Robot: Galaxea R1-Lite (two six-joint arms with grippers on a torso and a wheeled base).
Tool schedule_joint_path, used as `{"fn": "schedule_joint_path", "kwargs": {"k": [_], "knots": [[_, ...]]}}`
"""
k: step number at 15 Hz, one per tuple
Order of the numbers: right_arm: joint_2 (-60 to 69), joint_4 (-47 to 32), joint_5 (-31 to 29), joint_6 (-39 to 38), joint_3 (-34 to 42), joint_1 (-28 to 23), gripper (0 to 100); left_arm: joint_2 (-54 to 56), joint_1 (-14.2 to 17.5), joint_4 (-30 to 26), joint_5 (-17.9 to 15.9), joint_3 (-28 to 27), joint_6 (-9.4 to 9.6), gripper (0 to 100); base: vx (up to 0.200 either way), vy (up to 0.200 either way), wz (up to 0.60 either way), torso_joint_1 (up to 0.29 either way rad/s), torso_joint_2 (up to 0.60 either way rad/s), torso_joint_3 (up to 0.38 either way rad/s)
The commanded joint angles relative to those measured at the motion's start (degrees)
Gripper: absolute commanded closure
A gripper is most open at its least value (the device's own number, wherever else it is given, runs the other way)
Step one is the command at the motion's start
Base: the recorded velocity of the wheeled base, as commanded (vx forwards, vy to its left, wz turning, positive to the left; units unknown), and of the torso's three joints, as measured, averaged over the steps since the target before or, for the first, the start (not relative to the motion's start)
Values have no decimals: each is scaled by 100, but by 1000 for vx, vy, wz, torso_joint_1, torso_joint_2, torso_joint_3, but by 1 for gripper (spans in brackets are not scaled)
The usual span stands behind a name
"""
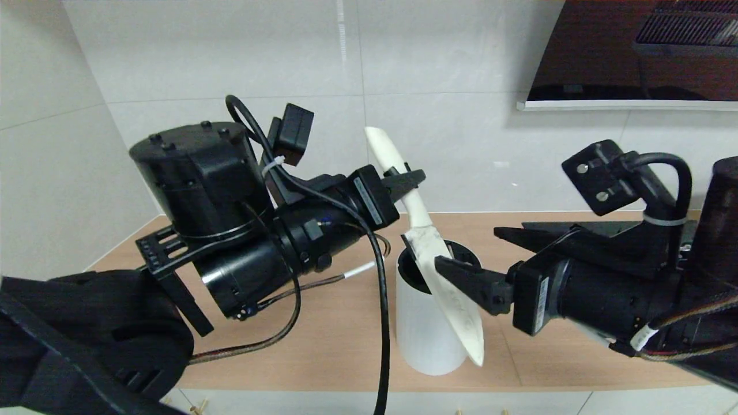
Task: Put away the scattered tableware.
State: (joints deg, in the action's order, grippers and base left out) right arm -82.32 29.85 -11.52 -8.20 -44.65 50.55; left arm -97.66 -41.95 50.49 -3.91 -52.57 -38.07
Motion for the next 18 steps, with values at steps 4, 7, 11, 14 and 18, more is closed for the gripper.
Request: {"fn": "schedule_joint_path", "kwargs": {"k": [4,7,11,14,18], "knots": [[577,-226,53,100,-61,-863,0,-175,-6,-998,1938,-1555,1355,100,0,0,0,0,0,0],[639,-234,45,109,-43,-1109,0,-403,-252,-998,2958,-1529,2331,100,0,0,0,0,0,0],[674,-226,45,196,-43,-1197,0,-1168,-560,-215,3626,-1520,2515,100,0,0,0,0,0,0],[630,-226,53,214,-43,-1197,0,-1414,-569,-101,3960,-1529,2858,100,0,0,0,0,0,0],[542,-226,62,214,-26,-1197,0,-1607,-560,145,3960,-1643,2867,100,0,0,0,0,0,0]]}}
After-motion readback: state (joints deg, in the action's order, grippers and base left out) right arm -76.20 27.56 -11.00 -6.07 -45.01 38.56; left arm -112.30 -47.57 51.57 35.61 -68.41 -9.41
